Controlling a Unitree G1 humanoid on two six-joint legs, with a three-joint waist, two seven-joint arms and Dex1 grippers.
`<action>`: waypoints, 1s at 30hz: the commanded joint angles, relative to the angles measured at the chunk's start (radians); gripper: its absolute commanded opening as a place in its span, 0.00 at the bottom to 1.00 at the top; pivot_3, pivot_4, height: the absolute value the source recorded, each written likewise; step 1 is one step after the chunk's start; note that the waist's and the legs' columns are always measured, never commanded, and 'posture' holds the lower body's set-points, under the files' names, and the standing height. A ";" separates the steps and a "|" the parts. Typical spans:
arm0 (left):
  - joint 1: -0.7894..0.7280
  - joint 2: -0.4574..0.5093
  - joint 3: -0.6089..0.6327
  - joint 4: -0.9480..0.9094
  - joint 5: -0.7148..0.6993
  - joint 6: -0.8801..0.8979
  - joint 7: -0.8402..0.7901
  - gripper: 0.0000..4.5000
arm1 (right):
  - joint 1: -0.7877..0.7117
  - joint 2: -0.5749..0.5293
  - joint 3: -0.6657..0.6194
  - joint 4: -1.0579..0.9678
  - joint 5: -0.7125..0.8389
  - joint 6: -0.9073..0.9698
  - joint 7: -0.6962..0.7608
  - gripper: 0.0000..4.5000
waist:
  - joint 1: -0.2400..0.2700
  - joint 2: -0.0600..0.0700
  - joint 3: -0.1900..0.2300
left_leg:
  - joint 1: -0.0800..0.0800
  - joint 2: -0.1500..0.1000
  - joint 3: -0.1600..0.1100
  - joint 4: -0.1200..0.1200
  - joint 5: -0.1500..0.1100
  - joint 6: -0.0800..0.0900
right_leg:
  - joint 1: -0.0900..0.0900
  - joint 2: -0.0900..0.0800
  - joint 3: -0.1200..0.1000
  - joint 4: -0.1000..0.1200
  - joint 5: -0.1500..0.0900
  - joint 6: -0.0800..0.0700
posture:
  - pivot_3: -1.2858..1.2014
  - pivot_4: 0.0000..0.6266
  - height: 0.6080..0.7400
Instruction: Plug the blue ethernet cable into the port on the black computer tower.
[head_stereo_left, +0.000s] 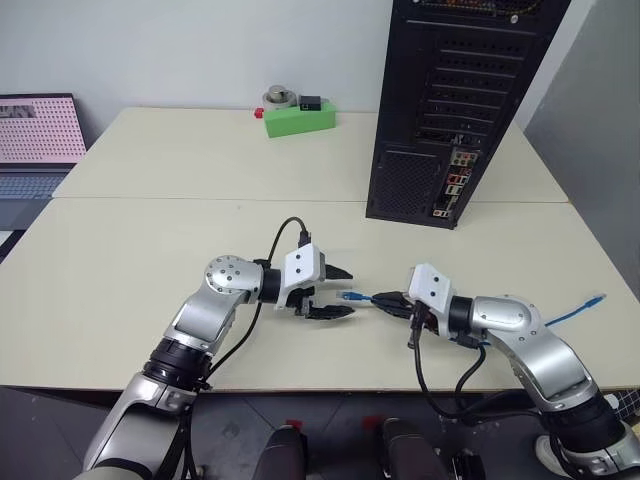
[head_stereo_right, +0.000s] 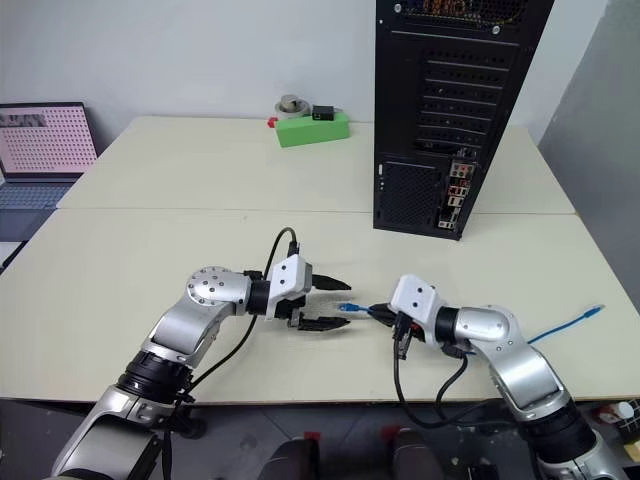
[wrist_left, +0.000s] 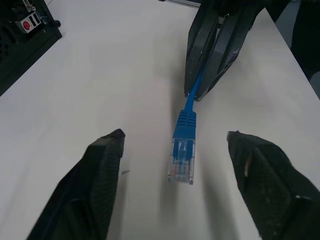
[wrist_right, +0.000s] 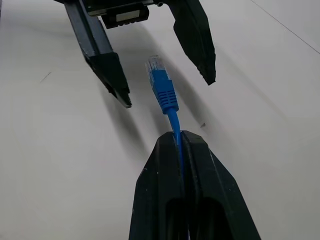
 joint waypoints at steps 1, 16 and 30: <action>-0.020 0.003 0.000 -0.014 0.006 -0.026 -0.012 0.52 | -0.007 -0.009 -0.003 -0.037 0.000 0.000 0.005 0.00 | 0.000 0.000 0.000 | 0.000 0.000 0.000 0.000 0.000 0.000 | 0.000 0.000 0.000 0.000 0.000 0.000 | 0.52 0.24 1.00; 0.004 0.000 -0.004 0.014 0.043 -0.107 -0.010 0.06 | -0.013 -0.019 -0.001 -0.030 0.002 -0.012 0.029 0.00 | 0.000 0.000 0.000 | 0.000 0.000 0.000 0.000 0.000 0.000 | 0.000 0.000 0.000 0.000 0.000 0.000 | 0.52 0.24 1.00; 0.027 -0.036 0.000 0.243 0.305 -0.985 0.262 0.06 | 0.008 -0.015 -0.238 -0.126 0.375 0.303 0.035 0.67 | 0.002 0.000 0.000 | 0.000 0.000 0.000 0.000 0.000 0.000 | 0.000 0.000 0.000 0.000 0.003 -0.005 | 0.52 0.24 1.00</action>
